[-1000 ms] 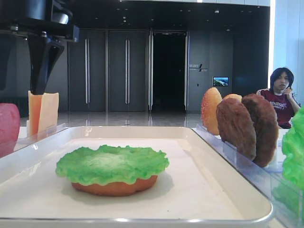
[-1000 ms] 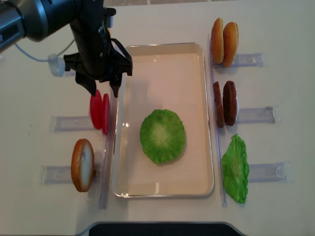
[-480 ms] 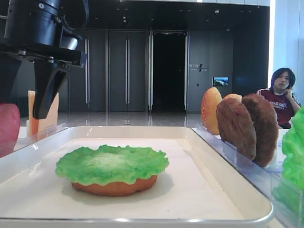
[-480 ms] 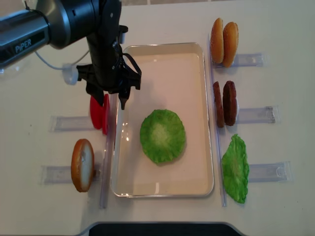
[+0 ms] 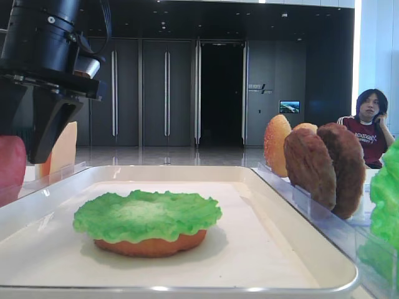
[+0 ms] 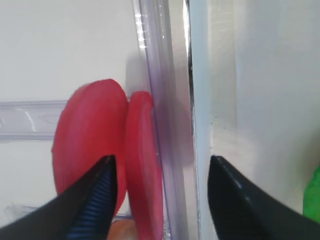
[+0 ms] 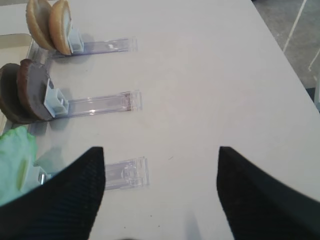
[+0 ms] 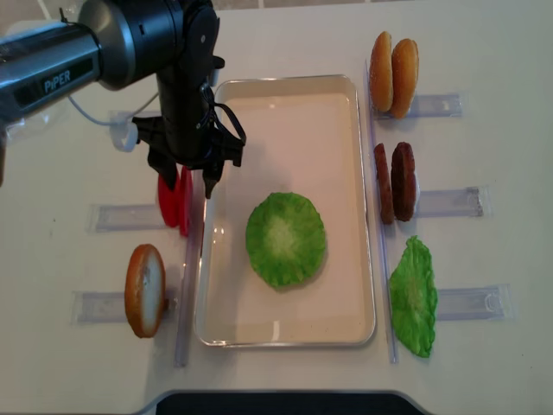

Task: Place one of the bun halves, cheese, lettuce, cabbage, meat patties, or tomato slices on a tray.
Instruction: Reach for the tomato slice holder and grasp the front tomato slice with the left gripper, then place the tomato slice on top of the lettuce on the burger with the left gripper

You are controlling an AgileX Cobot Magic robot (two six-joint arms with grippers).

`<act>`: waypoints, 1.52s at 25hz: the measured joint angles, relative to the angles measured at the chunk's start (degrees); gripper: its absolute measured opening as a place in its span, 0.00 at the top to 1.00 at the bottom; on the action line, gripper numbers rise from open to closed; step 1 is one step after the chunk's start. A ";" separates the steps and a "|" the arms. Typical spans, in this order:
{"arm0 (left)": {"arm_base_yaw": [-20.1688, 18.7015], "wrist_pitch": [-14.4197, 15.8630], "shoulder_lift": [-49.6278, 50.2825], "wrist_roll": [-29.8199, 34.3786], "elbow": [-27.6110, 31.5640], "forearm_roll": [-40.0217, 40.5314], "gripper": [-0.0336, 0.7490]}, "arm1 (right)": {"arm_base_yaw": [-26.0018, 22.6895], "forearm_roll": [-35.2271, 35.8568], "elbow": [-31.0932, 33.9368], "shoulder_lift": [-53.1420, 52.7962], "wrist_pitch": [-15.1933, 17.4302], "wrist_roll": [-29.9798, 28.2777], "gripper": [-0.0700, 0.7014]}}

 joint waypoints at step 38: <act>0.00 -16.70 -22.45 19.58 17.33 -30.08 0.88 | 0.00 0.00 0.00 0.00 0.00 0.00 0.28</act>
